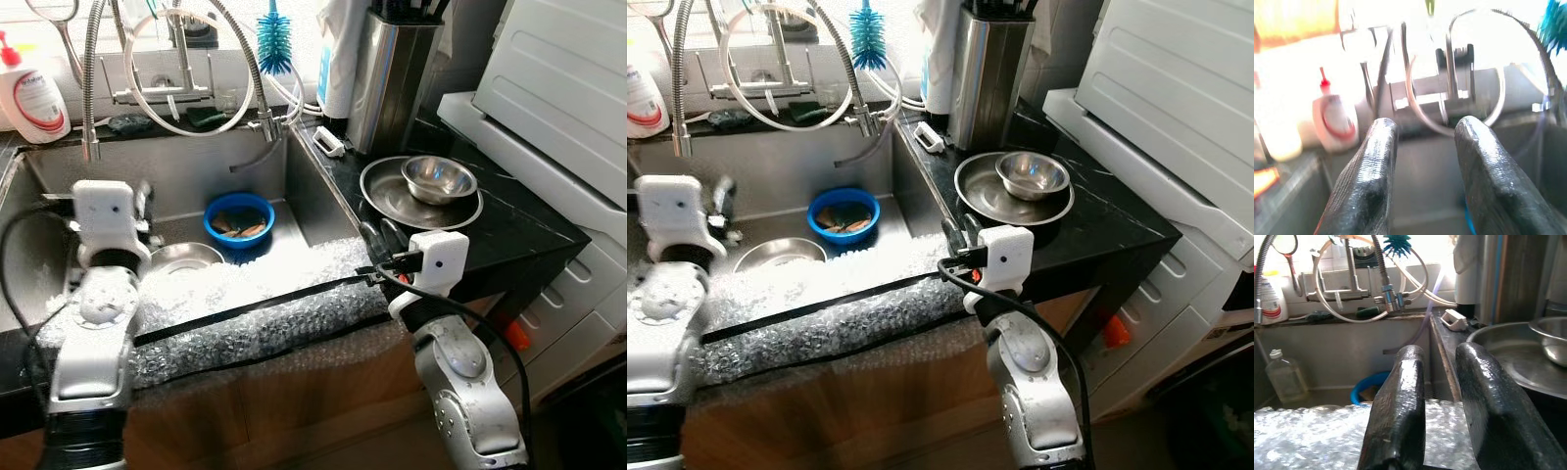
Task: Kitchen organization
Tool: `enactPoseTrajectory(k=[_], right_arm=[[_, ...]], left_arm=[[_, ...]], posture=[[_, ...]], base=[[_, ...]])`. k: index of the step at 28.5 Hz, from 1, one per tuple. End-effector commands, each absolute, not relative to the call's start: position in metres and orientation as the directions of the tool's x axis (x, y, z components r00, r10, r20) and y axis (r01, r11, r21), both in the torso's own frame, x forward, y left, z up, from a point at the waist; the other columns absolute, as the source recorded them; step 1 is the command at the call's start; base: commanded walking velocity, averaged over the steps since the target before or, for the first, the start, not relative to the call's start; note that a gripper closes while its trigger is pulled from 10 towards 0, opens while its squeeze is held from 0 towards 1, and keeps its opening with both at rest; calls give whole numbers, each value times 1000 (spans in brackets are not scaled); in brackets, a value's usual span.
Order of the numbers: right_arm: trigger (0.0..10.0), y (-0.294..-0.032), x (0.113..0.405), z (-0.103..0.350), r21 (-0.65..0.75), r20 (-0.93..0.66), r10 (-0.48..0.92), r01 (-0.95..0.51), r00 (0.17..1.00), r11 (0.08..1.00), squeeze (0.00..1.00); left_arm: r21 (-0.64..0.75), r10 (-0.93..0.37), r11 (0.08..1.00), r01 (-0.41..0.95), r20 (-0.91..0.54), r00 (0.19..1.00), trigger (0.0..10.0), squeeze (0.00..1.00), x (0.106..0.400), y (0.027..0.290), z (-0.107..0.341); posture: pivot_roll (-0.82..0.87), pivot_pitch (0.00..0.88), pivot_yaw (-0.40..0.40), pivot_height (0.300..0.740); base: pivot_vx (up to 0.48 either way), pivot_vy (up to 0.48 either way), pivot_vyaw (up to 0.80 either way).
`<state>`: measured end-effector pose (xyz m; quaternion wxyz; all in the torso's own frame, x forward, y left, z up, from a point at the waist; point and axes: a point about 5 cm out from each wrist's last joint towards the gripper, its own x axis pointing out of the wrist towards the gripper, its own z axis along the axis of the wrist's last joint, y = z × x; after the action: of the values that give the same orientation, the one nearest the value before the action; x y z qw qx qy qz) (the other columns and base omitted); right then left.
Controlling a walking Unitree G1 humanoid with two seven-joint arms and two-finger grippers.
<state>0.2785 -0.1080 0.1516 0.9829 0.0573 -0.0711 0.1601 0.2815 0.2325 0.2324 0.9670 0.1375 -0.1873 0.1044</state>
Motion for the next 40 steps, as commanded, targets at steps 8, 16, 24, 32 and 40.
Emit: enactPoseTrajectory(k=[8,16,24,32,40], right_arm=[[10000,-124,280,162,93,189,262,-283,946,955,0],[10000,-133,281,166,97,208,237,-261,949,960,0],[10000,-165,280,166,62,188,184,-199,965,978,0],[10000,-160,283,168,65,192,183,-199,964,978,0],[10000,-169,295,176,31,174,159,-167,972,985,0]], left_arm=[[312,129,923,-224,299,946,10000,0,239,246,197],[279,116,938,-205,304,946,10000,0,239,236,196],[281,99,941,-188,301,949,10000,0,235,235,200],[258,89,951,-170,298,950,10000,0,241,225,198],[247,83,956,-160,297,951,10000,0,247,221,200]], posture=[[-49,0,-60,727],[-44,0,-58,727],[-40,0,-57,727],[-37,0,-60,727],[-49,0,-65,727]], base=[[0,0,0],[0,0,0],[0,0,0],[0,0,0],[0,0,0]])
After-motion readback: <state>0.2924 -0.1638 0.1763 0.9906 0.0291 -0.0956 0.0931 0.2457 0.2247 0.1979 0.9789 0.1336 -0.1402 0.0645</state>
